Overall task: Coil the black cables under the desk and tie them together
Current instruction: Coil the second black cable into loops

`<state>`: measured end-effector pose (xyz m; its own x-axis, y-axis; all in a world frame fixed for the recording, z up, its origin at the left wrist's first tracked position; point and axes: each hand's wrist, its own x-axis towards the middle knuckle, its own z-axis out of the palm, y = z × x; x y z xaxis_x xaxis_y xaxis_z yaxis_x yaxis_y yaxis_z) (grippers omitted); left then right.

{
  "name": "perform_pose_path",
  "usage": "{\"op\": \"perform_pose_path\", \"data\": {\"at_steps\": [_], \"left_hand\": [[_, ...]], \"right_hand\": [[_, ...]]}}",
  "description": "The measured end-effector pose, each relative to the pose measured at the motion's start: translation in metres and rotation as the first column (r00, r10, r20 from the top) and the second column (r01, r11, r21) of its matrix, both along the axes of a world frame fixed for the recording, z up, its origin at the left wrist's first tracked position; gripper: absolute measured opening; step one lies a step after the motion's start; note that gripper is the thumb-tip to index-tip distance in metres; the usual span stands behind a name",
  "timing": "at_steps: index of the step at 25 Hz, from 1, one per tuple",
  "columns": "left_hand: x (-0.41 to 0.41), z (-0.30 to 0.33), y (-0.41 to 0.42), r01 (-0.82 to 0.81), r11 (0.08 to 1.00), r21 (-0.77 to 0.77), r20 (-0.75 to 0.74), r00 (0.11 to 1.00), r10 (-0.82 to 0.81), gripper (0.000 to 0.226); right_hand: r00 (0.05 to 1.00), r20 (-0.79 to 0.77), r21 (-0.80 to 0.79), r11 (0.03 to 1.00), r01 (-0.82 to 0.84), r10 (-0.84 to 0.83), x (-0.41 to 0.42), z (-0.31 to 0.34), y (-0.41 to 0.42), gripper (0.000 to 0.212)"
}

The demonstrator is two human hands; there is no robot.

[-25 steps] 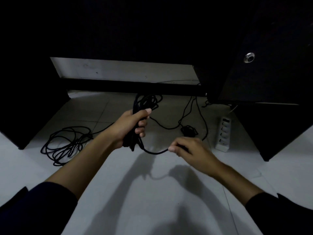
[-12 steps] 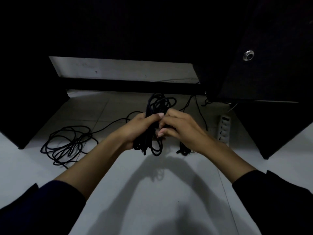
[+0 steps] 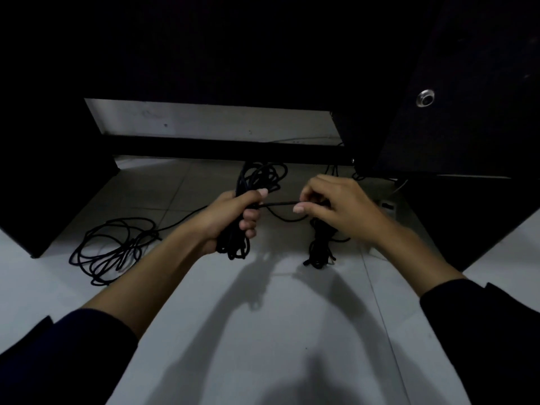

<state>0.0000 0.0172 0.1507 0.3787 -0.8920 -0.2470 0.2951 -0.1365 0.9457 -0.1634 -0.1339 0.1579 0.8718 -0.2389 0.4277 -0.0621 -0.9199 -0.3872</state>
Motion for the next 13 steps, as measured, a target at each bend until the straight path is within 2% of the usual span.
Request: {"op": "perform_pose_path", "data": {"at_steps": [4,7,10,12,13], "left_hand": [[0.002,-0.001,0.001,0.015,1.0,0.024,-0.164,0.986,-0.011,0.025],[0.003,-0.003,-0.001,0.052,0.996,0.073,-0.191,0.981,-0.037,0.026],[0.001,-0.007,-0.008,0.108,0.97,0.219,-0.032,0.994,-0.103,0.022],[-0.003,-0.015,-0.012,0.211,0.914,0.347,0.126,0.955,-0.269,0.021],[-0.005,-0.019,-0.014,0.279,0.876,0.393,0.189,0.908,-0.374,0.022]], "right_hand": [[0.996,-0.088,-0.124,0.992,-0.002,-0.009,-0.002,-0.012,-0.009,0.013],[0.998,0.012,-0.173,0.983,0.063,-0.061,-0.002,-0.018,-0.011,0.016],[0.984,0.159,-0.231,0.966,0.117,-0.081,0.003,-0.018,-0.009,0.017],[0.983,0.176,-0.256,0.962,0.1,-0.055,0.01,-0.017,-0.01,0.021],[0.988,0.155,-0.248,0.966,0.066,-0.028,0.014,-0.016,-0.011,0.023]]}}
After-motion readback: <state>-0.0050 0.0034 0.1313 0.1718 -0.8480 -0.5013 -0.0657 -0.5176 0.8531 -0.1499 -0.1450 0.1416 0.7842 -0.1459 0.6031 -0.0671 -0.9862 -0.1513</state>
